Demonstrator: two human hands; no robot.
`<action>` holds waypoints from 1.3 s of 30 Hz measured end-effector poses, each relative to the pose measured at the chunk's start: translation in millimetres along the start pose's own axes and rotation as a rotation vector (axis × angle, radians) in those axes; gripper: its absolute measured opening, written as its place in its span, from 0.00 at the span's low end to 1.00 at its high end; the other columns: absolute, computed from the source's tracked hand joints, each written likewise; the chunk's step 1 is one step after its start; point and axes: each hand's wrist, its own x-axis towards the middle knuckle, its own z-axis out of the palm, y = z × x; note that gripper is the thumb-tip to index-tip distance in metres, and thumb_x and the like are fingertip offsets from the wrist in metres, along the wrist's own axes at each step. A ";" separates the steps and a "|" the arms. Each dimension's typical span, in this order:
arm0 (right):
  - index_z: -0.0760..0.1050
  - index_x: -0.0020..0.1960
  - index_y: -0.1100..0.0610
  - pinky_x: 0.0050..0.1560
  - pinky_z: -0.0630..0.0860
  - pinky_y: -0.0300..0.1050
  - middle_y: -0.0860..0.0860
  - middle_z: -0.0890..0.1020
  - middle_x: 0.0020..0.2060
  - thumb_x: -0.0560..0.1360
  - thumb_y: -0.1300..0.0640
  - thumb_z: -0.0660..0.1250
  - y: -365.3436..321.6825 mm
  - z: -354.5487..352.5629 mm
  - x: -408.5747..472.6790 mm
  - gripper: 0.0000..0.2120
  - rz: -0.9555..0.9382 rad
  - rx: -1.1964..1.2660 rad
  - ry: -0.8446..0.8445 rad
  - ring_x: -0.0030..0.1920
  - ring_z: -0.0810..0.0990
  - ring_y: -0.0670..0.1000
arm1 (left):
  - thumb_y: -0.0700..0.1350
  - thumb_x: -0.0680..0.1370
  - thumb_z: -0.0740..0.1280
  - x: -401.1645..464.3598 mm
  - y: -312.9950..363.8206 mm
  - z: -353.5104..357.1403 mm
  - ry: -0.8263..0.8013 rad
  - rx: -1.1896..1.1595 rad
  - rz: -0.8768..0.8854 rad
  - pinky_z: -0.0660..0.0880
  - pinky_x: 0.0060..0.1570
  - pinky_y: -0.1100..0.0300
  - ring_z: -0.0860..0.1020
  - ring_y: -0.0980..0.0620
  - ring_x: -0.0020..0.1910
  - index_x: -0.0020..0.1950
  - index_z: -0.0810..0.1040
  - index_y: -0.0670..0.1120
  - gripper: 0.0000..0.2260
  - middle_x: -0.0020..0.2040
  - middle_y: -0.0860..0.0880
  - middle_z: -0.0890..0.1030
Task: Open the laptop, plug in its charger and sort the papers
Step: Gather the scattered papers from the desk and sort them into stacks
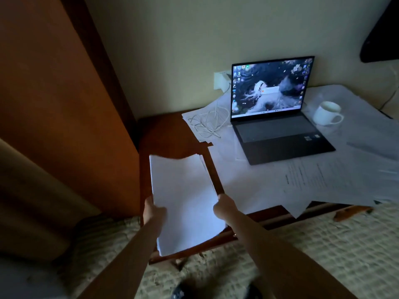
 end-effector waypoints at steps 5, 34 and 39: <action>0.54 0.76 0.60 0.62 0.74 0.48 0.58 0.64 0.72 0.78 0.69 0.53 4.5 10.2 3.6 0.27 -0.088 0.053 0.000 0.68 0.70 0.57 | 0.31 0.71 0.58 -9.3 -6.2 10.4 0.113 -0.002 -0.018 0.77 0.52 0.49 0.77 0.39 0.51 0.62 0.73 0.45 0.21 0.55 0.39 0.79; 0.52 0.75 0.55 0.64 0.70 0.53 0.62 0.61 0.69 0.74 0.49 0.65 51.5 -17.7 32.1 0.35 -0.062 -0.635 0.196 0.67 0.64 0.62 | 0.33 0.73 0.60 -27.8 19.7 95.4 -0.171 0.500 0.424 0.71 0.61 0.59 0.74 0.49 0.60 0.56 0.80 0.47 0.17 0.60 0.48 0.77; 0.67 0.66 0.58 0.53 0.76 0.46 0.56 0.79 0.53 0.79 0.61 0.57 71.7 -53.4 34.1 0.15 -0.338 -0.577 0.331 0.53 0.79 0.55 | 0.37 0.78 0.60 -54.0 34.3 136.3 -0.094 0.292 0.221 0.74 0.45 0.62 0.78 0.50 0.45 0.54 0.81 0.45 0.12 0.52 0.47 0.81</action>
